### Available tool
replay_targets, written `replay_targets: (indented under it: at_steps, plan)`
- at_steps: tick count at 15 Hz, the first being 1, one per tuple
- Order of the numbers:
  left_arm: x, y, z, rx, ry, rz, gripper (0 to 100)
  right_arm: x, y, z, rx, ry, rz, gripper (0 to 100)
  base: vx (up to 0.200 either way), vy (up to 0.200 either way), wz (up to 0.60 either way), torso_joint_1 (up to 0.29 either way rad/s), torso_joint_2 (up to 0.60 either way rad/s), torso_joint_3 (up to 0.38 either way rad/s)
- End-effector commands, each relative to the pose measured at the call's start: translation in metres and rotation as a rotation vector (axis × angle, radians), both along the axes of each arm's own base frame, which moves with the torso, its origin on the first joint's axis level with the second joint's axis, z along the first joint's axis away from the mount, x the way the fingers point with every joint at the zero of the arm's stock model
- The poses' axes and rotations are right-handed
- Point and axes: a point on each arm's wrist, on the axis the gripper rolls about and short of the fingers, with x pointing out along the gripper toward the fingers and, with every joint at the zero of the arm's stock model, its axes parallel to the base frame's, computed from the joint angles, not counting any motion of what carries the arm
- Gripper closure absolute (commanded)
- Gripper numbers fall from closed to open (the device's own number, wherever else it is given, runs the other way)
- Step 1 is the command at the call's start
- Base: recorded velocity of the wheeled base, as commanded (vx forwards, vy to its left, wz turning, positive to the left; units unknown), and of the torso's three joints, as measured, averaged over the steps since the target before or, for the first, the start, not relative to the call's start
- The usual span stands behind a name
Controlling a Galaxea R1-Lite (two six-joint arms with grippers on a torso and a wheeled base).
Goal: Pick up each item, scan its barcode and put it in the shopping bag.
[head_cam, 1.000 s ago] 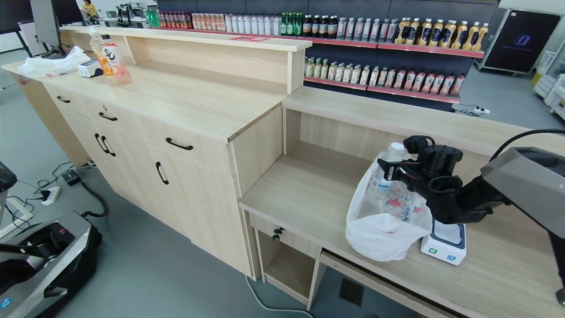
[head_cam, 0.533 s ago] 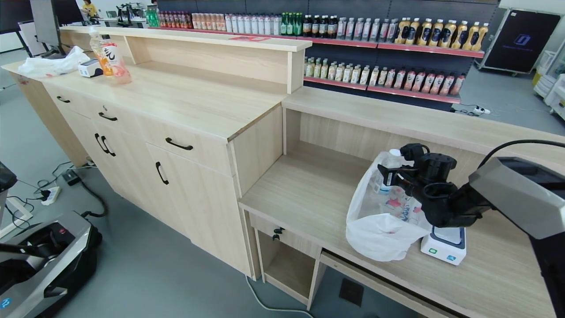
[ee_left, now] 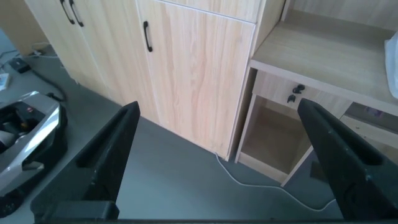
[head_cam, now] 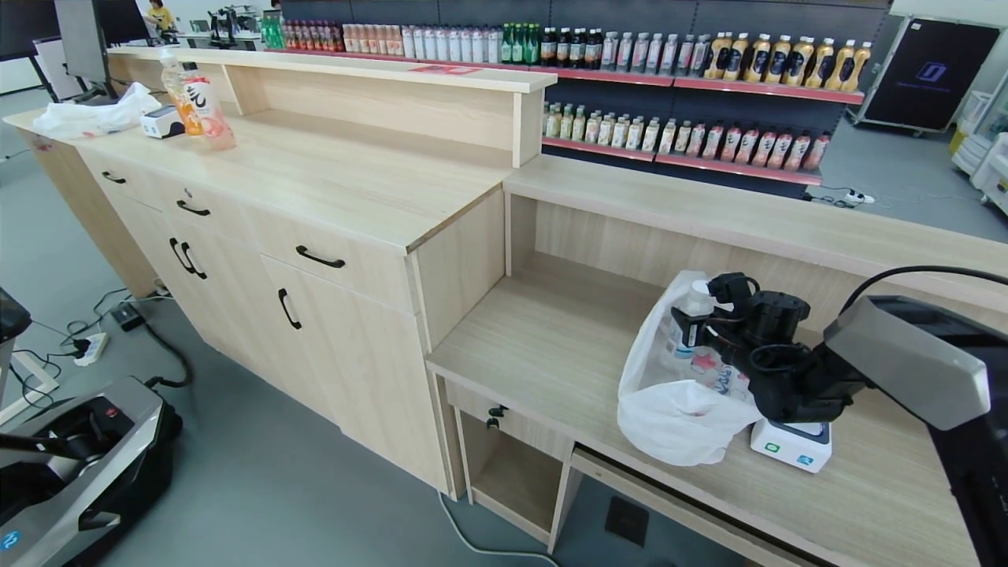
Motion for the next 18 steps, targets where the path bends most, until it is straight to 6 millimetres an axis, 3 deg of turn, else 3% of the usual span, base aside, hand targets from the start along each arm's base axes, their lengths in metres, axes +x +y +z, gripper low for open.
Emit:
replay_targets:
  at_steps: [1,3,4,7,8,12,15,16,18]
  plan:
    - [0.0,0.0,0.0,0.0,0.001,0.001,0,-0.001,-0.003,-0.011,-0.001,0.035,-0.005,100,0.0,0.0,0.0,0.0,0.0,0.0]
    - [0.0,0.0,0.0,0.0,0.001,0.001,0,-0.002,-0.003,-0.011,-0.004,0.039,-0.005,100,0.0,0.0,0.0,0.0,0.0,0.0]
    - [0.0,0.0,0.0,0.0,0.002,0.001,0,-0.003,-0.003,-0.01,-0.004,0.039,-0.005,0,0.0,0.0,0.0,0.0,0.0,0.0]
    - [0.0,0.0,0.0,0.0,-0.001,0.001,0,-0.005,-0.003,0.003,-0.002,0.01,0.002,0,0.0,0.0,0.0,0.0,0.0,0.0]
    - [0.0,0.0,0.0,0.0,0.001,0.001,0,-0.015,-0.005,0.029,0.002,-0.013,0.038,0,0.0,0.0,0.0,0.0,0.0,0.0]
    - [0.0,0.0,0.0,0.0,0.001,0.001,0,-0.044,-0.009,0.101,0.0,-0.125,0.061,0,0.0,0.0,0.0,0.0,0.0,0.0]
    - [0.0,0.0,0.0,0.0,0.001,0.001,0,-0.098,-0.02,0.152,-0.058,-0.07,0.024,0,0.0,0.0,0.0,0.0,0.0,0.0]
    - [0.0,0.0,0.0,0.0,-0.001,0.001,0,-0.131,-0.027,0.169,-0.083,-0.07,0.001,0,0.0,0.0,0.0,0.0,0.0,0.0]
    - [0.0,0.0,0.0,0.0,0.001,0.001,0,-0.175,-0.042,0.186,-0.092,-0.089,-0.057,0,0.0,0.0,0.0,0.0,0.0,0.0]
